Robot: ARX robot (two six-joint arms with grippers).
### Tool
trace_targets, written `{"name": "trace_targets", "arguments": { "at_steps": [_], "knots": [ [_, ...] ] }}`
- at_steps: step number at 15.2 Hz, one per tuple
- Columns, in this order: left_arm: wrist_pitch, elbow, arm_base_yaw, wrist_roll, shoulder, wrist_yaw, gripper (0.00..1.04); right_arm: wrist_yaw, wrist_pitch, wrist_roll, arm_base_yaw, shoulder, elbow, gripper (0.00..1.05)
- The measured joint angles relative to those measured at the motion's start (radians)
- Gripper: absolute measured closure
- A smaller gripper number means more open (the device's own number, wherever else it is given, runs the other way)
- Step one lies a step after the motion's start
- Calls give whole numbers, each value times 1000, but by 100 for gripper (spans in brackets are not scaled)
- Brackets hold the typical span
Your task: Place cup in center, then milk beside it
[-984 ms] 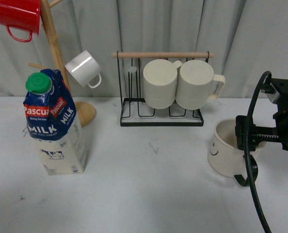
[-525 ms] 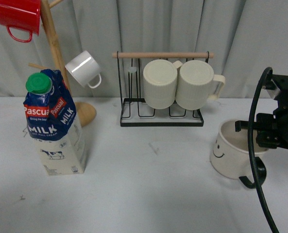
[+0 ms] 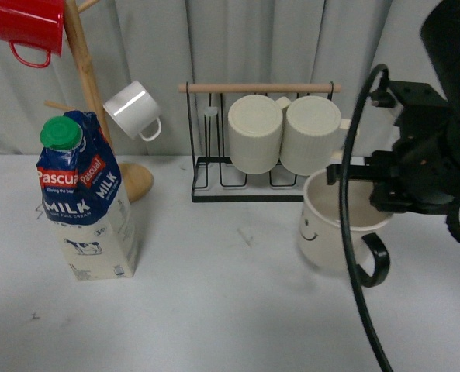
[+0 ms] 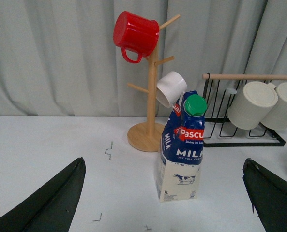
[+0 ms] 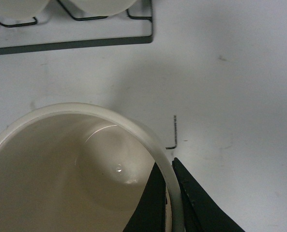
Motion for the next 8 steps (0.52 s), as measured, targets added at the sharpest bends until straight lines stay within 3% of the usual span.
{"name": "trace_targets", "arguments": {
  "at_steps": [5, 8],
  "knots": [
    [0, 0, 0, 0, 0, 0, 7, 60, -108, 90, 140, 122, 143, 101],
    [0, 0, 0, 0, 0, 0, 7, 97, -143, 116, 151, 165, 203, 101]
  ]
}}
